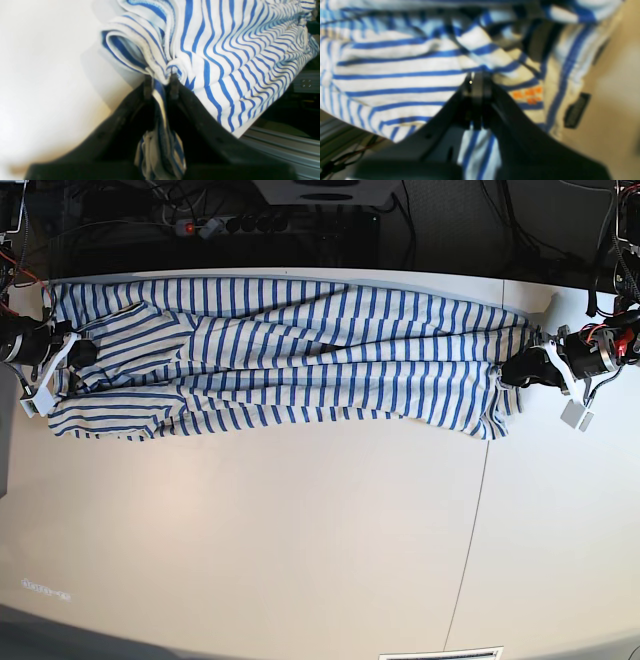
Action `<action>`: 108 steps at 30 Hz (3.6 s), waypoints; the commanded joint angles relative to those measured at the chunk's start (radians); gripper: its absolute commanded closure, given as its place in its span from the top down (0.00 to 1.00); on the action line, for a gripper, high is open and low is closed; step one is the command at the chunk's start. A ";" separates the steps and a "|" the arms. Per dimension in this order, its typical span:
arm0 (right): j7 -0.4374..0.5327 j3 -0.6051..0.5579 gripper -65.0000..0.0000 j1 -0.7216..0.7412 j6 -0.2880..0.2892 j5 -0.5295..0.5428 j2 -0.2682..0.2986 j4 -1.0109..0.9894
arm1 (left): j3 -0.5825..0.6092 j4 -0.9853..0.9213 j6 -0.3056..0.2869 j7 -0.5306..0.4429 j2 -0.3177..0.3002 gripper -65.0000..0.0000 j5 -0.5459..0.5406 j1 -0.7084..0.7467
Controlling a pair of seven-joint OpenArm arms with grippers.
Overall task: Fold the T-shirt properly
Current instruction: 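Adjust the left gripper's grip on the shirt end, pulling it taut, then lift the shirt end with the left gripper and fold it toward the right gripper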
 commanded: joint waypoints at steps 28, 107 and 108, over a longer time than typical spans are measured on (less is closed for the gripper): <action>0.005 0.011 0.00 0.010 0.074 0.104 0.033 0.129 | -0.231 0.019 -0.009 0.015 -0.059 0.00 0.034 -0.061; 0.017 0.011 0.00 0.010 0.073 0.081 0.025 0.129 | 0.732 0.733 0.457 -0.030 0.496 0.20 1.243 -0.117; 0.017 0.011 0.00 0.010 0.073 0.081 0.025 0.129 | 0.731 0.732 0.458 -0.044 0.475 0.12 1.261 -0.117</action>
